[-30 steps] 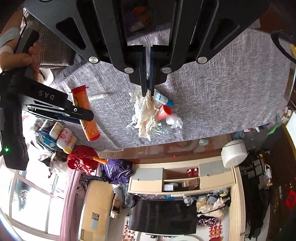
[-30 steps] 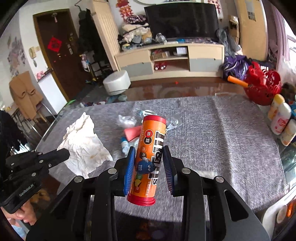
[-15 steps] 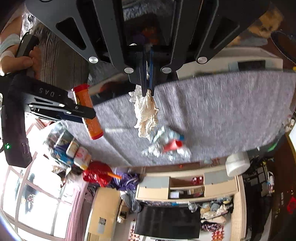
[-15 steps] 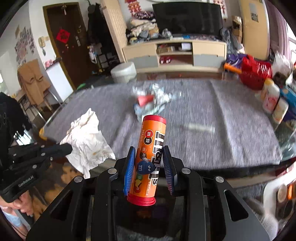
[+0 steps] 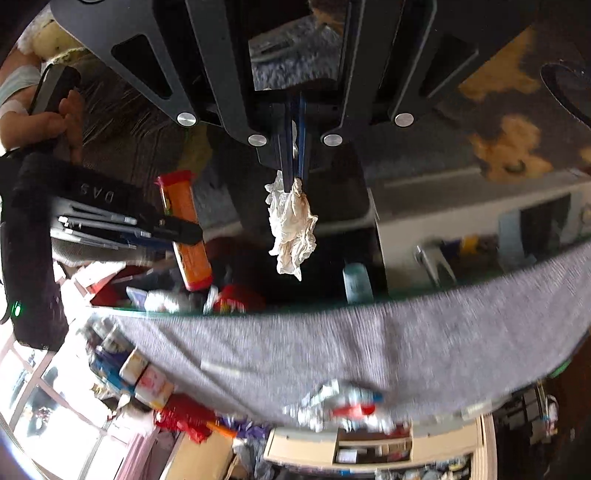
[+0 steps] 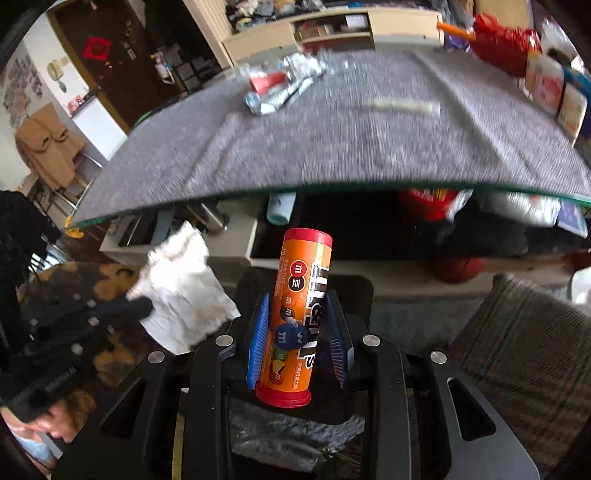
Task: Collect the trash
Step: 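Carry tissue and M&M's tube to the grey bin and release both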
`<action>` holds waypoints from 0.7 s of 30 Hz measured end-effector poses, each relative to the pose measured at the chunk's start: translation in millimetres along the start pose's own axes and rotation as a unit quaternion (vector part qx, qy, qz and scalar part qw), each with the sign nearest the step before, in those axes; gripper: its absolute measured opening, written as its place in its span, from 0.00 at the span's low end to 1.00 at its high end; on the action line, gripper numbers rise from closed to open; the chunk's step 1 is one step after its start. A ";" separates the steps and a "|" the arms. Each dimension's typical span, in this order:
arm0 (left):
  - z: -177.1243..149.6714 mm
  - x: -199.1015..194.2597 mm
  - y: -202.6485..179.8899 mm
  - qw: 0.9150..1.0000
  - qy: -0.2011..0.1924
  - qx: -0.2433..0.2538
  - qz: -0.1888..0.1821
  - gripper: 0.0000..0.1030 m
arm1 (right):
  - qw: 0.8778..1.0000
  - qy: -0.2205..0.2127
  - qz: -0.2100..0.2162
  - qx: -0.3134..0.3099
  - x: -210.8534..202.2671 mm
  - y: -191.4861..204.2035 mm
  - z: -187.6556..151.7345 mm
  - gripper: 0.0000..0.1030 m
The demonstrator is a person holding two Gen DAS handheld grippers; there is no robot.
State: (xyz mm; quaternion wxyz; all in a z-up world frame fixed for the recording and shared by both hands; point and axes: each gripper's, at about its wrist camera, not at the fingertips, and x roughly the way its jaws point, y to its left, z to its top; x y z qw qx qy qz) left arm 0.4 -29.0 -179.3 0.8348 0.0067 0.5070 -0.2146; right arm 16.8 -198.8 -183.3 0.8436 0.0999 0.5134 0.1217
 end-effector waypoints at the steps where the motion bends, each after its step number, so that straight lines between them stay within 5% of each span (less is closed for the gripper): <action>1: -3.0 6.3 0.3 1.000 0.007 -0.001 -0.002 0.01 | 1.000 0.006 0.000 0.002 6.3 -0.9 -2.5 0.30; 21: -23.9 62.7 8.4 0.997 0.080 0.004 0.006 0.05 | 0.997 0.075 0.007 0.007 56.4 -3.3 -21.8 0.29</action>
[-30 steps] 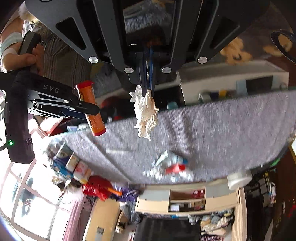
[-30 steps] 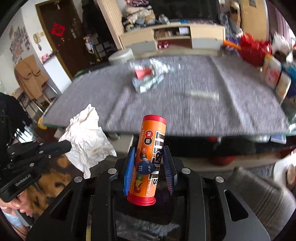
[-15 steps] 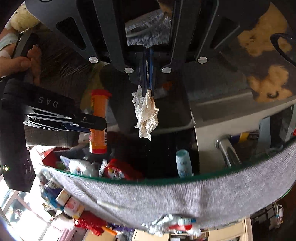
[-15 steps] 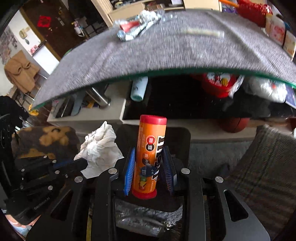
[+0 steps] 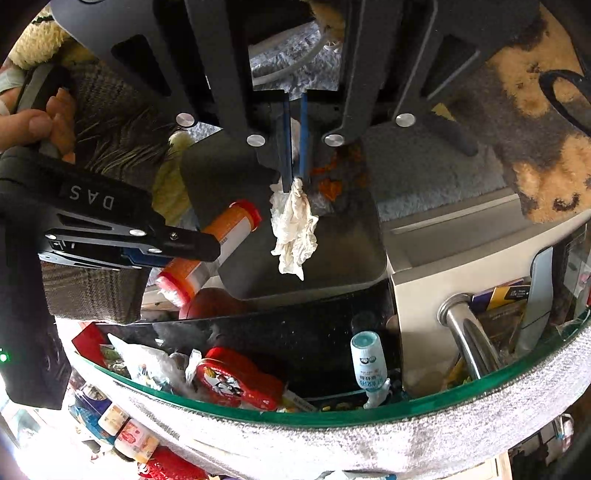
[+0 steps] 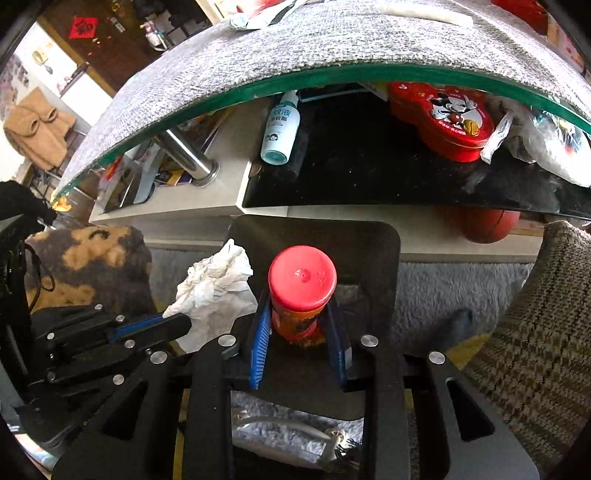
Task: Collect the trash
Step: 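Carry tissue and M&M's tube to the grey bin and release both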
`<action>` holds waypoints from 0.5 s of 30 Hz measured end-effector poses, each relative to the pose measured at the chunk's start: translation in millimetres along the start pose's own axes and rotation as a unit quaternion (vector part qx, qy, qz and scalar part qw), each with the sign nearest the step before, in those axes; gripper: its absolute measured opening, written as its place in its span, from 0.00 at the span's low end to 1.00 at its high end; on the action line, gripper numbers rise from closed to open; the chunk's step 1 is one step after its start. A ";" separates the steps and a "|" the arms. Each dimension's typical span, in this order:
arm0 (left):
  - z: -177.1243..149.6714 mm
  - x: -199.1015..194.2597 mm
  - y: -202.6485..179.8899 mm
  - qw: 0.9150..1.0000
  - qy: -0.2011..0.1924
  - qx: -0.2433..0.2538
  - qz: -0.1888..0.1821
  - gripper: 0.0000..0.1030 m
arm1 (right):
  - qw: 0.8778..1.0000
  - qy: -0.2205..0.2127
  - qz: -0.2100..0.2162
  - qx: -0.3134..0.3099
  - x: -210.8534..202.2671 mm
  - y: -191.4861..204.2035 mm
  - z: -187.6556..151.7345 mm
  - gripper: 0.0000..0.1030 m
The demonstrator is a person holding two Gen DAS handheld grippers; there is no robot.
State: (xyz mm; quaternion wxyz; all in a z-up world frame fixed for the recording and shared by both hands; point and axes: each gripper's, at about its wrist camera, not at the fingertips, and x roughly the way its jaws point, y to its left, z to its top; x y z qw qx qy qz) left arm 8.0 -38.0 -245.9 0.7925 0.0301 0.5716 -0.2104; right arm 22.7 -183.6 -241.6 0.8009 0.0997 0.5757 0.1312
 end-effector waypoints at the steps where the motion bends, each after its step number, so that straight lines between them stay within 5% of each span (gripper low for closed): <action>1: 0.3 0.5 0.2 1.000 0.001 -0.001 0.000 0.09 | 1.000 0.001 0.000 0.001 0.7 -0.4 0.7 0.30; 5: 0.6 1.0 0.4 1.000 0.002 -0.003 0.002 0.22 | 1.000 -0.003 -0.001 0.008 -0.5 -2.8 1.8 0.42; 12: 7.2 -14.2 3.0 1.000 -0.014 -0.007 0.014 0.64 | 0.999 -0.035 -0.025 0.015 -25.9 -8.4 14.2 0.76; 15: 15.8 -31.5 5.8 0.999 -0.036 -0.010 0.022 0.78 | 0.997 -0.069 -0.033 0.013 -52.2 -12.3 26.6 0.81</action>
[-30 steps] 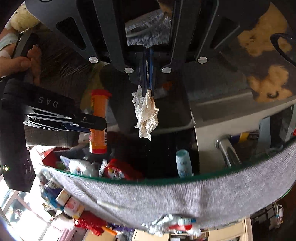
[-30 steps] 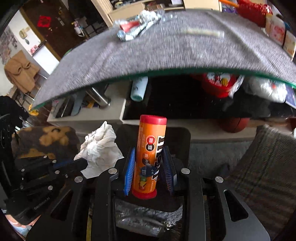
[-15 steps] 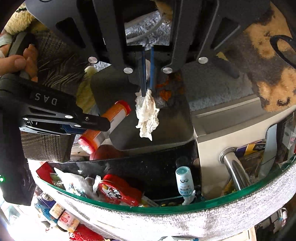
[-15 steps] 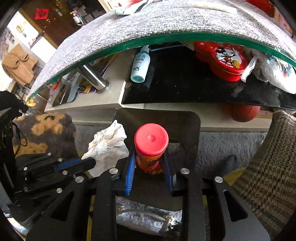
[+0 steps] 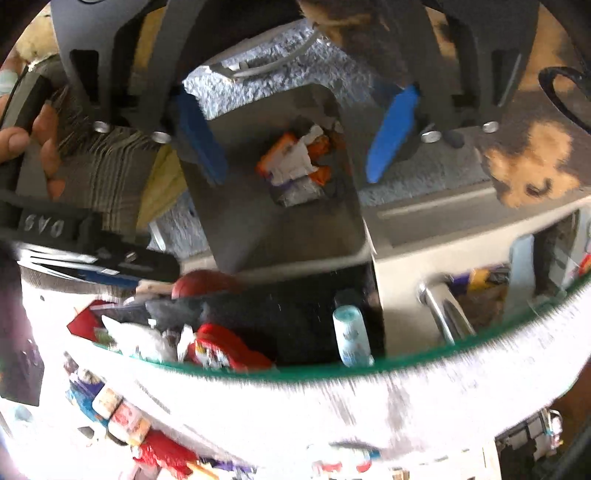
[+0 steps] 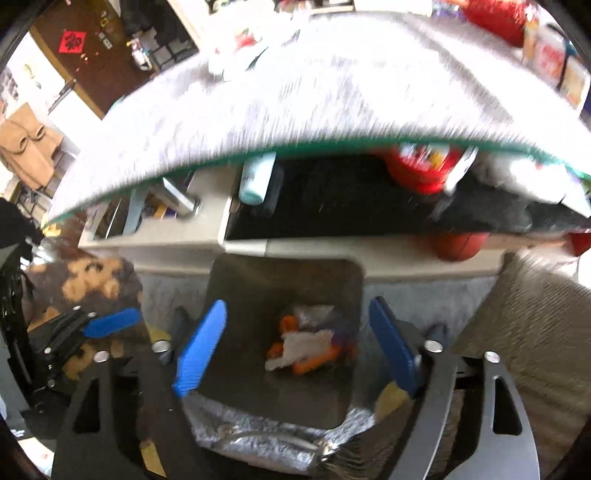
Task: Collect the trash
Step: 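Carry tissue and M&M's tube to the grey bin and release both, then grasp the small plastic bottle with the left tool while the right tool grasps the clear tube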
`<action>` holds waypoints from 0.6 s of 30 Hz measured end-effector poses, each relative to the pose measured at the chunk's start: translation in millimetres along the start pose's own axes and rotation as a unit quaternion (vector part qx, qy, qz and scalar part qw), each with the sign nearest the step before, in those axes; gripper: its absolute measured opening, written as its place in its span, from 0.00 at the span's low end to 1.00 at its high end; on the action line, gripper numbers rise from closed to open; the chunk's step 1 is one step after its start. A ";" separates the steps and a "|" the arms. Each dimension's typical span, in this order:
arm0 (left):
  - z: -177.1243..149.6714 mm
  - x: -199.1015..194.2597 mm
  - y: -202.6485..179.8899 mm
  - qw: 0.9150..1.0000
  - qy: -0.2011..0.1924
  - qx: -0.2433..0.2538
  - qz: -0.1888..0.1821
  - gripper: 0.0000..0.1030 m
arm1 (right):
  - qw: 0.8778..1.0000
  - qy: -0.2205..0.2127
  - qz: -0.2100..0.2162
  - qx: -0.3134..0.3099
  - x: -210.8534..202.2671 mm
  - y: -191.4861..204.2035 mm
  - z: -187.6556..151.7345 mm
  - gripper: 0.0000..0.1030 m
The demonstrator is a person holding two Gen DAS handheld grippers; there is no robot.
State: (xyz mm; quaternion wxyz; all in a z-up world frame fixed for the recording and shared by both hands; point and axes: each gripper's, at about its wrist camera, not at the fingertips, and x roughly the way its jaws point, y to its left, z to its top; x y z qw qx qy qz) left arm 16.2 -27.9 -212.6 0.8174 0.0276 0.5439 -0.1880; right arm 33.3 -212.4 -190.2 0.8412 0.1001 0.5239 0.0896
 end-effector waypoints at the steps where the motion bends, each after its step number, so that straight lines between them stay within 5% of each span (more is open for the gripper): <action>1: 4.2 -6.4 1.6 1.000 -0.008 -0.002 0.002 0.81 | 1.000 -0.008 0.001 0.001 -5.6 -1.7 4.4 0.82; 8: 38.7 -42.8 16.8 0.998 -0.054 -0.018 0.007 0.84 | 0.997 -0.070 -0.007 0.009 -43.0 -20.3 49.2 0.82; 18: 95.9 -47.9 29.2 0.997 -0.069 -0.010 0.033 0.87 | 0.998 -0.044 -0.021 0.027 1.3 -42.4 103.7 0.82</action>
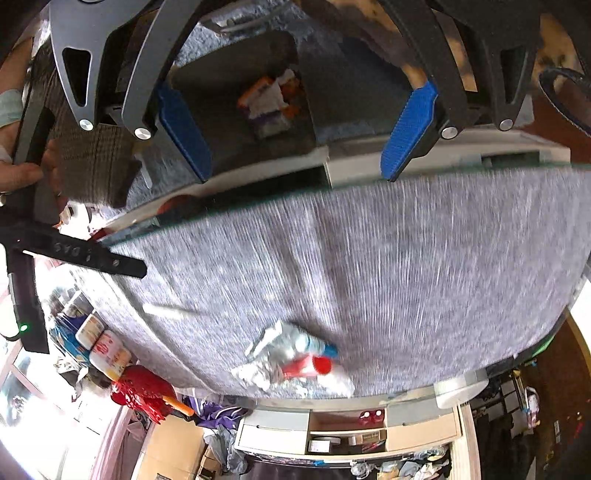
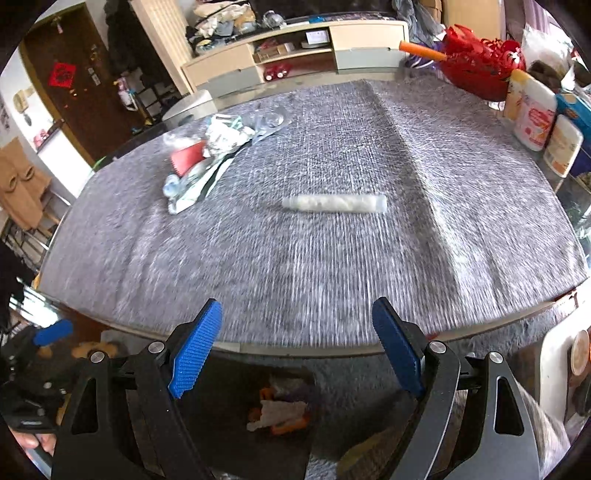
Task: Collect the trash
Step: 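Grasp the small plastic bottle with the left tool while the right tool grasps the clear tube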
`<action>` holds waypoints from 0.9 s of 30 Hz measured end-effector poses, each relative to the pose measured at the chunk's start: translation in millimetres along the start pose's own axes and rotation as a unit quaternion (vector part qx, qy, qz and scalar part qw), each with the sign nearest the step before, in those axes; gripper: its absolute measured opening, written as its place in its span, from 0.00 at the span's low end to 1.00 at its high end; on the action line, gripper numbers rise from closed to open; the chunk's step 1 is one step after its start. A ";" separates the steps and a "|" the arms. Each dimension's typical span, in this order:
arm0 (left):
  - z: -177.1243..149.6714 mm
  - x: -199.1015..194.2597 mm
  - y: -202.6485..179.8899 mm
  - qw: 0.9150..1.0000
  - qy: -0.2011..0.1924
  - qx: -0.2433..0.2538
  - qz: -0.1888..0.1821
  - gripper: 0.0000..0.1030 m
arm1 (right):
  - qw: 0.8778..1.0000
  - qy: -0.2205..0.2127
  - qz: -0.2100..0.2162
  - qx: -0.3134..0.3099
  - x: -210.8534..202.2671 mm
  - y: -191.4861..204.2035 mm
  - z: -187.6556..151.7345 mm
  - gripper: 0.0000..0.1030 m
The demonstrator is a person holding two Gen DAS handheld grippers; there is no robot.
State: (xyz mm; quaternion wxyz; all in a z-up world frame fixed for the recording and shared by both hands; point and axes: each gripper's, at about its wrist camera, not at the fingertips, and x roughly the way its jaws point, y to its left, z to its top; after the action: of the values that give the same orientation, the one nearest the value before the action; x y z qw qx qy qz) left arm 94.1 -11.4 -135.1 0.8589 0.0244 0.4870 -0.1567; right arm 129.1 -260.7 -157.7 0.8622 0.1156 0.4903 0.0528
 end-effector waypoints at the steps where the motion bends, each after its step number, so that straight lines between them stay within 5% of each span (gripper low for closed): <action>1: 8.3 1.9 1.2 1.000 -0.002 0.000 0.001 0.87 | 1.000 0.003 0.003 0.007 4.1 -1.8 3.7 0.82; 12: 70.8 33.6 8.5 1.000 -0.003 0.009 0.001 0.87 | 0.999 0.008 0.012 0.043 36.3 -9.6 45.4 0.80; 27: 128.2 83.1 17.7 1.000 0.001 -0.006 -0.014 0.86 | 1.000 -0.012 -0.026 0.010 73.5 3.2 97.8 0.59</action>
State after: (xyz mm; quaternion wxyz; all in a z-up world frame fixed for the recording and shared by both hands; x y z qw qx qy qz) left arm 245.2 -40.0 -140.0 0.8564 0.0128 0.4888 -0.1655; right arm 250.8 -257.0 -170.0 0.8681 0.1125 0.4829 0.0240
